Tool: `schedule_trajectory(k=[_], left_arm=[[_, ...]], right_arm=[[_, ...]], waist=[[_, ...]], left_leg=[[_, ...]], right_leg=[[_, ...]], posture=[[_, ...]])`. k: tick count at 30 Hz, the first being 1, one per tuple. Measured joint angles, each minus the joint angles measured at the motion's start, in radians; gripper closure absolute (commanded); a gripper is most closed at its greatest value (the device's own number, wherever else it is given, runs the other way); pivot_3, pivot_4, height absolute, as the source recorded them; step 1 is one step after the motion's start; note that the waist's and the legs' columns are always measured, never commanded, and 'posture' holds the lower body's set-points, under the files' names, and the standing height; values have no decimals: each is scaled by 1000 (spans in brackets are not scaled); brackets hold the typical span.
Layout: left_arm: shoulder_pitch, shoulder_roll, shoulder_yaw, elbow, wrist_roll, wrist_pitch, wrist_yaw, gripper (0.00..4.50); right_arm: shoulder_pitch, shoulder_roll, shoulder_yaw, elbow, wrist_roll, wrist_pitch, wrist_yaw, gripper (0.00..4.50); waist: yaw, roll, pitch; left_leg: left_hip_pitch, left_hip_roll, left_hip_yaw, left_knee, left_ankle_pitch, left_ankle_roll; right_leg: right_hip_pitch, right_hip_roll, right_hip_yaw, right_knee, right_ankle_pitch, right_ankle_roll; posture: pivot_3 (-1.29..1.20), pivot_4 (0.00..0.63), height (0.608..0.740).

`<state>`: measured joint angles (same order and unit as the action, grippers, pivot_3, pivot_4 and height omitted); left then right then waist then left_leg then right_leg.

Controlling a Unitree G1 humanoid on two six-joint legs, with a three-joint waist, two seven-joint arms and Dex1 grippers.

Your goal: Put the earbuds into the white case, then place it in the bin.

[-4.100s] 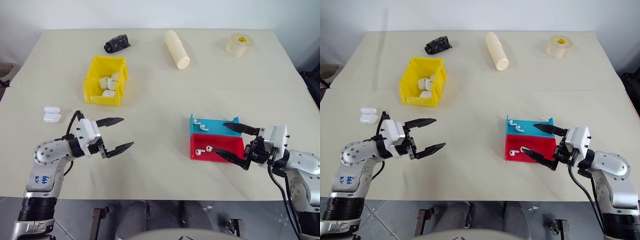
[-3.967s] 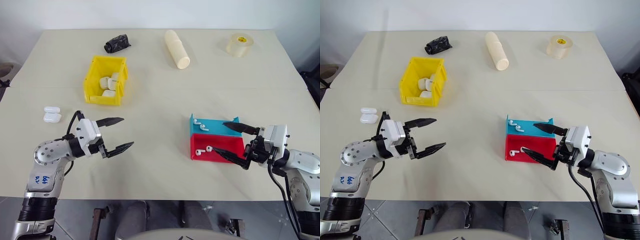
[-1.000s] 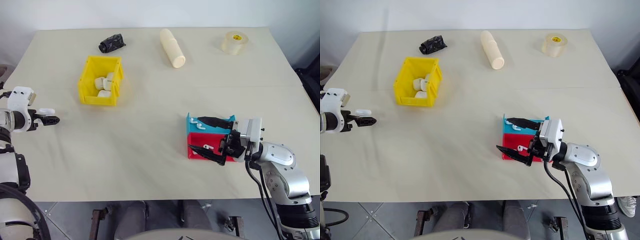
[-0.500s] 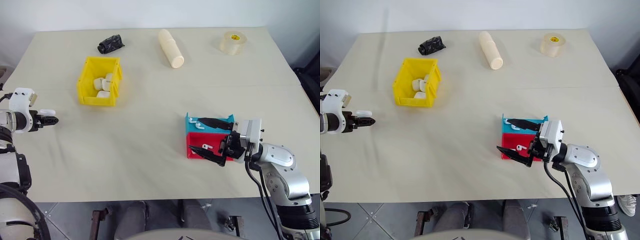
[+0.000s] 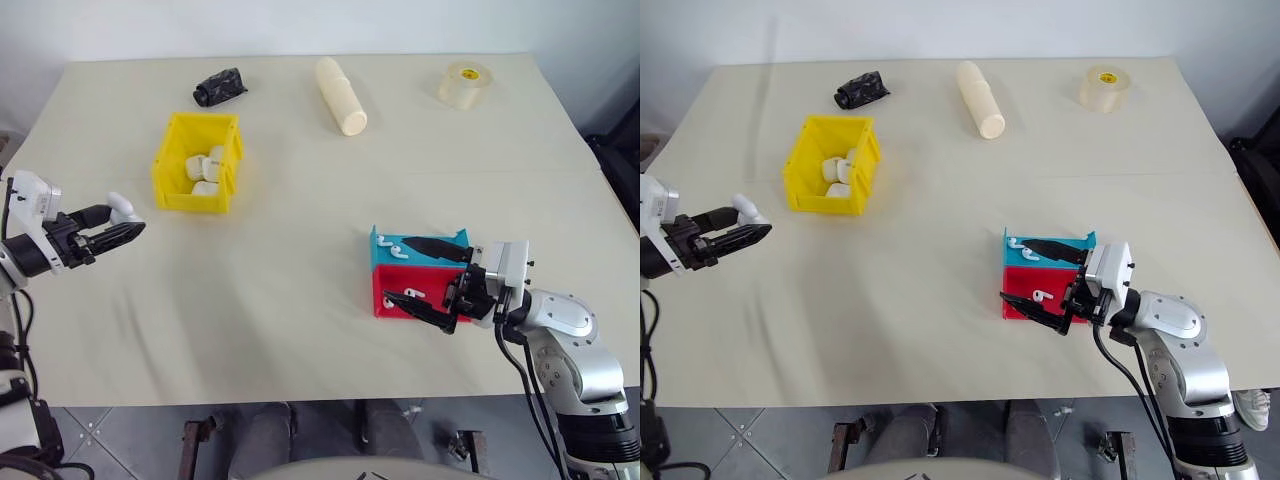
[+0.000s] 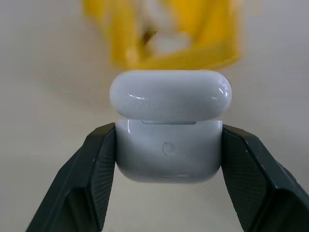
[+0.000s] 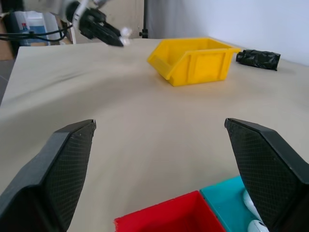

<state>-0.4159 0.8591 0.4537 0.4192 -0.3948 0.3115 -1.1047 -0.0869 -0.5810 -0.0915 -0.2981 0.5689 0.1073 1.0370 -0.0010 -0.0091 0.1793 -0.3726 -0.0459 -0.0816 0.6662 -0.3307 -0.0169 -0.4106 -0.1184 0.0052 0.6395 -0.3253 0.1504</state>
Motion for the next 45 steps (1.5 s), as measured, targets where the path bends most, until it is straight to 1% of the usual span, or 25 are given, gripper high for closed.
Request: schedule_trajectory(k=[1,3,5,7,11,15,19,23,26,29,33,37,41,43,45], left_arm=[[29,-40,30,-67,-38,-28,1,1696],[66,-85,36,-162,-77,-41,3,1696],[88,-121,26,-238,-99,-47,5,1696],[102,-181,-1,-319,-121,-51,24,1696],[131,-317,-106,-457,-141,-59,68,1696],[135,-447,-201,-509,-136,-128,111,1696],[149,-547,-309,-536,-131,-189,114,1696],[150,-591,-399,-537,-107,-255,92,1696],[136,-648,-470,-500,-73,-347,56,1696],[107,-689,-501,-436,-56,-423,42,1696],[81,-735,-526,-368,-52,-518,10,1696],[82,-772,-546,-361,-58,-565,-8,1696],[106,-775,-566,-367,-60,-575,-12,1696],[117,-768,-570,-368,-67,-576,-23,1696],[121,-751,-570,-371,-74,-582,-42,1696]], right_arm=[[1,-1,-4,2,0,0,-1,0],[10,-9,-18,6,0,0,-1,0],[32,-23,-39,9,-1,0,-1,0],[54,-34,-60,10,-3,0,-3,0],[125,-48,-117,-4,-3,0,-13,0],[216,-53,-181,-55,-4,-2,-32,0],[327,-66,-270,-110,-4,-3,-48,0],[432,-72,-358,-163,2,-3,-53,0],[520,-72,-425,-193,2,-4,-52,0],[578,-72,-467,-228,3,-13,-50,0],[642,-73,-489,-255,0,-22,-33,0],[655,-105,-510,-252,-10,-21,-12,0],[658,-157,-510,-252,-14,-4,11,0],[641,-204,-506,-256,-12,55,-1,0],[595,-270,-490,-284,4,163,-35,0]], waist=[[3,0,0],[6,0,0],[9,0,0],[8,0,0],[9,0,0],[13,0,0],[18,0,0],[25,1,-1],[29,1,-1],[28,2,-1],[26,2,-1],[27,2,-1],[28,2,-1],[26,2,-1],[25,2,-2]], left_leg=[[0,0,0,1,0,0],[0,0,0,1,0,0],[0,-1,0,1,-1,1],[1,0,1,1,-1,1],[1,0,3,1,-1,2],[2,1,5,1,-1,2],[3,1,8,1,-2,2],[3,1,8,1,-2,2],[3,1,8,1,-2,4],[4,-1,8,1,-2,4],[5,-3,8,1,-2,5],[5,-2,8,1,-2,5],[5,-2,8,1,-2,5],[5,1,8,2,-2,5],[6,2,8,2,-2,5]], right_leg=[[0,0,0,-1,0,0],[1,0,0,-2,0,0],[1,0,0,-2,0,0],[1,0,1,-2,0,0],[1,1,1,-2,1,1],[1,2,2,-4,1,1],[2,3,4,-4,1,1],[2,3,4,-5,1,1],[5,3,4,-10,3,3],[7,3,4,-12,5,3],[7,4,4,-13,5,3],[8,3,4,-13,5,4],[8,3,4,-13,5,4],[9,3,4,-13,5,4],[9,4,4,-13,5,4]], posture=[[0,150,740],[0,150,740],[0,150,740],[0,150,740],[0,150,740],[0,150,740],[0,150,740],[0,150,740],[0,150,740],[0,150,740],[0,150,740],[0,150,740],[0,150,740],[0,150,740],[0,150,740]])
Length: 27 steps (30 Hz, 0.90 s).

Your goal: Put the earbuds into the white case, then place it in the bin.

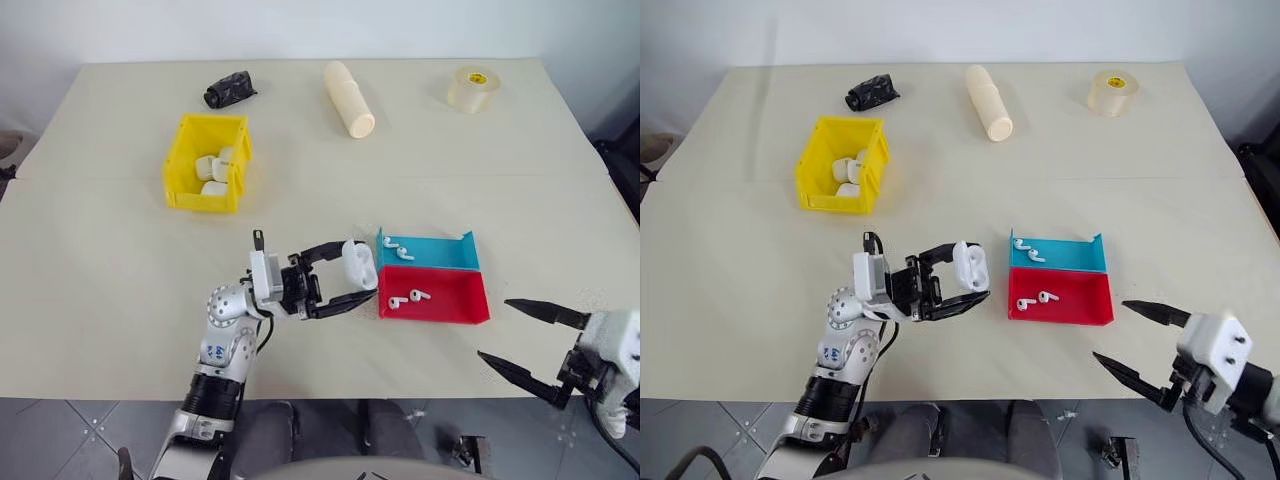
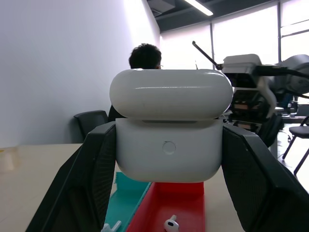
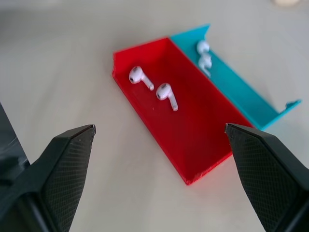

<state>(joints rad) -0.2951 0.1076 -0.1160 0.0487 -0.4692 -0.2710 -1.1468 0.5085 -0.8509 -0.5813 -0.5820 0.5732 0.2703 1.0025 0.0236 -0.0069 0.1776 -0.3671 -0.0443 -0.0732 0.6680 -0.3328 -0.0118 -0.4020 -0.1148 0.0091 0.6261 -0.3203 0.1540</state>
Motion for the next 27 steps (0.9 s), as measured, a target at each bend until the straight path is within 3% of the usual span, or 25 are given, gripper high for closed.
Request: schedule_trajectory(k=[7,12,19,24,27], left_arm=[[6,58,24,-8,-22,-3,-28,1696],[21,72,27,-18,-59,21,-58,1696],[28,100,16,-37,-64,41,-88,1696],[26,108,14,-38,-62,49,-88,1696],[26,110,14,-39,-60,50,-84,1699]], right_arm=[[-259,-221,218,-62,18,296,-68,0],[-554,-320,439,-53,4,503,-114,0],[-862,-293,738,3,-71,632,-114,0],[-966,-261,882,95,-180,632,-95,0],[-995,-257,924,123,-224,628,-77,619]], waist=[[5,0,0],[3,0,0],[1,0,0],[2,0,0],[1,0,0]], left_leg=[[-1,0,-2,0,0,0],[-2,1,-3,2,-1,1],[-3,1,-3,3,-1,1],[-5,0,-2,2,-1,1],[-5,0,-1,2,-1,1]], right_leg=[[2,0,-2,-3,0,0],[2,0,-3,-5,1,1],[1,0,-3,-6,2,1],[-2,-1,-2,-5,2,0],[-3,-1,-2,-4,2,1]], posture=[[0,150,740],[0,150,740],[0,150,740],[0,150,740],[0,150,740]])
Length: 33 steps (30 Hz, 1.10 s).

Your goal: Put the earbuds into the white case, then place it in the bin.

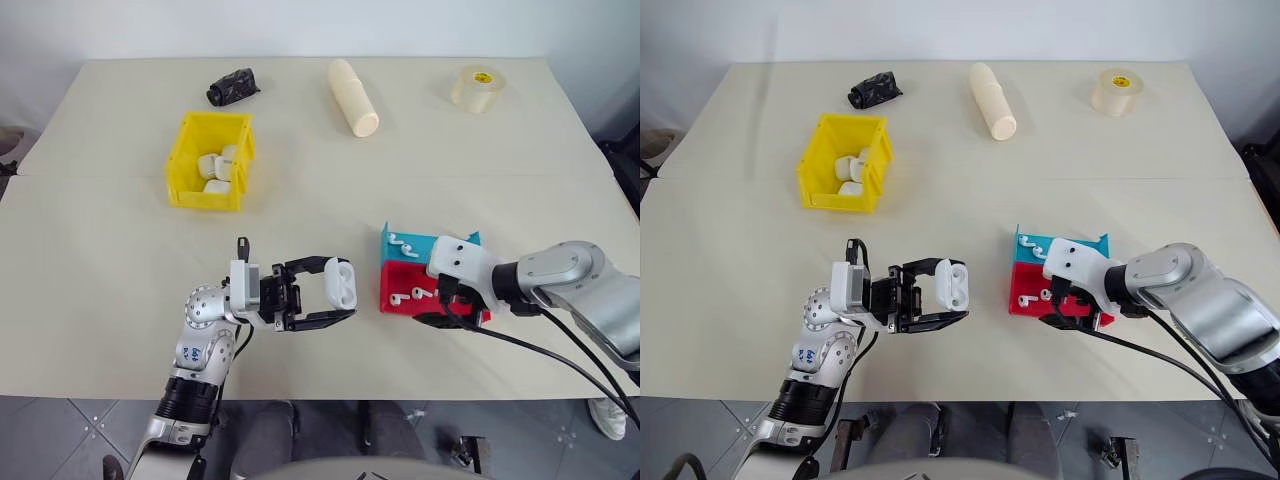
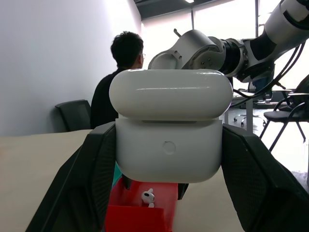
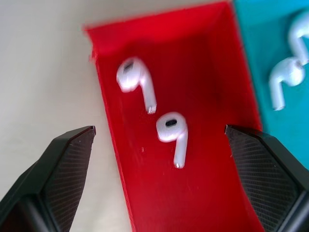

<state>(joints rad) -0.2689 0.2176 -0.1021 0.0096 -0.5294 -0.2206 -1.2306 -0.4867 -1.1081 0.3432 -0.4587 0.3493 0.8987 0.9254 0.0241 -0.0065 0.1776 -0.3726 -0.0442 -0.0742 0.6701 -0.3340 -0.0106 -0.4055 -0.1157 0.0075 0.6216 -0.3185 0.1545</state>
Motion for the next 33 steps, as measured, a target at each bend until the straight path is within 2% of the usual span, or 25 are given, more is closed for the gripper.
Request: schedule_trajectory(k=[6,20,33], left_arm=[[0,1,0,-2,6,0,17,1699],[1,5,-16,-17,21,16,43,1699],[1,5,-17,-32,23,16,54,1699]], right_arm=[[-15,1,42,17,-64,-28,49,2587],[-57,40,85,17,-177,-71,116,2587],[-62,79,81,-4,-198,10,105,2587]], waist=[[0,0,0],[0,0,0],[-1,0,0]], left_leg=[[0,0,1,0,0,0],[0,0,1,-1,0,0],[0,1,1,-1,0,0]], right_leg=[[-1,0,0,0,0,0],[-2,0,1,1,0,0],[-2,1,1,1,0,-1]], posture=[[0,150,740],[0,150,740],[0,150,740]])
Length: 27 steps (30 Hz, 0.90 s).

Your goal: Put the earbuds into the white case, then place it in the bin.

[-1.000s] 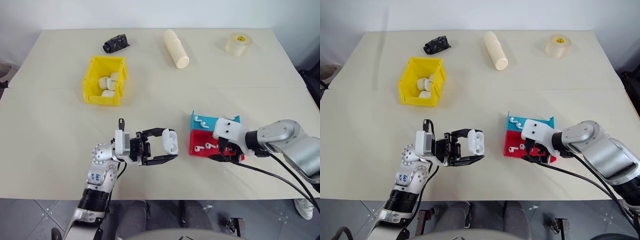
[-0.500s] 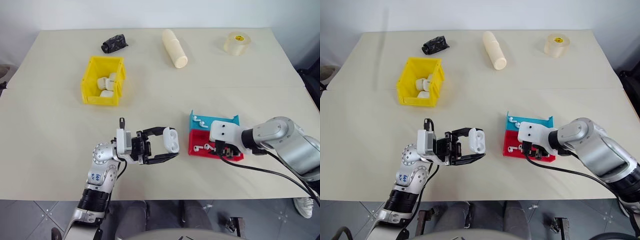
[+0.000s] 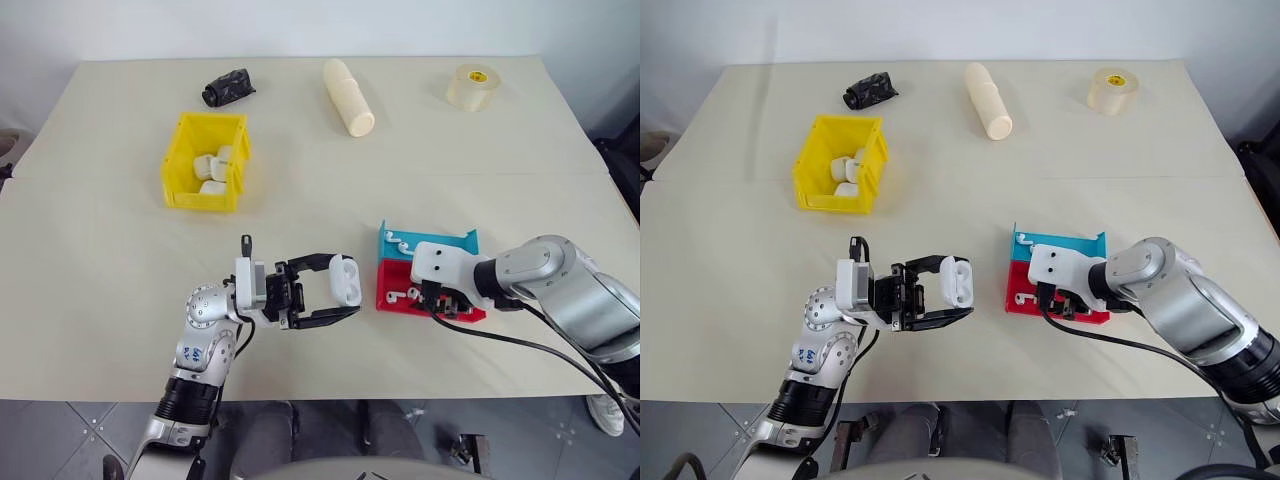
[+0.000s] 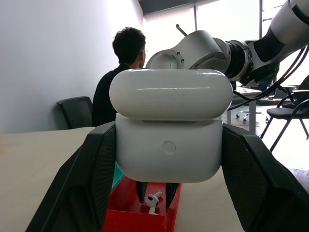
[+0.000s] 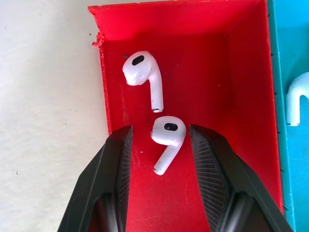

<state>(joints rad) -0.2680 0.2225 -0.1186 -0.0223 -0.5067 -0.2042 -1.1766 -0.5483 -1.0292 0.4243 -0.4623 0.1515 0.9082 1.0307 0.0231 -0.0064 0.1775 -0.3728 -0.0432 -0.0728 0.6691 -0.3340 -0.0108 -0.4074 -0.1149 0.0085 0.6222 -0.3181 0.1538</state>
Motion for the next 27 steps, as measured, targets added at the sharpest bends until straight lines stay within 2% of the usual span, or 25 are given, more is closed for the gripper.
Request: schedule_trajectory(k=[6,10,22,27], left_arm=[[0,0,0,0,0,0,4,1699],[0,0,0,0,0,0,5,1699],[0,0,0,0,0,0,5,1699],[1,5,1,-2,-5,8,-1,1699]], right_arm=[[-3,18,-1,-1,-8,15,-5,2587],[1,26,-2,-11,-6,29,-7,3459],[23,26,-19,-26,-7,28,-12,3459],[119,4,-141,-55,54,29,0,3459]], waist=[[0,0,0],[0,0,0],[1,0,0],[5,0,0]], left_leg=[[0,0,0,0,0,0],[0,0,0,0,0,0],[0,0,0,0,0,0],[-1,0,0,-1,0,0]], right_leg=[[0,0,0,0,0,0],[0,0,0,0,0,0],[0,0,0,0,0,0],[0,-1,0,-1,0,0]], posture=[[0,150,740],[0,150,740],[0,150,740],[0,150,740]])
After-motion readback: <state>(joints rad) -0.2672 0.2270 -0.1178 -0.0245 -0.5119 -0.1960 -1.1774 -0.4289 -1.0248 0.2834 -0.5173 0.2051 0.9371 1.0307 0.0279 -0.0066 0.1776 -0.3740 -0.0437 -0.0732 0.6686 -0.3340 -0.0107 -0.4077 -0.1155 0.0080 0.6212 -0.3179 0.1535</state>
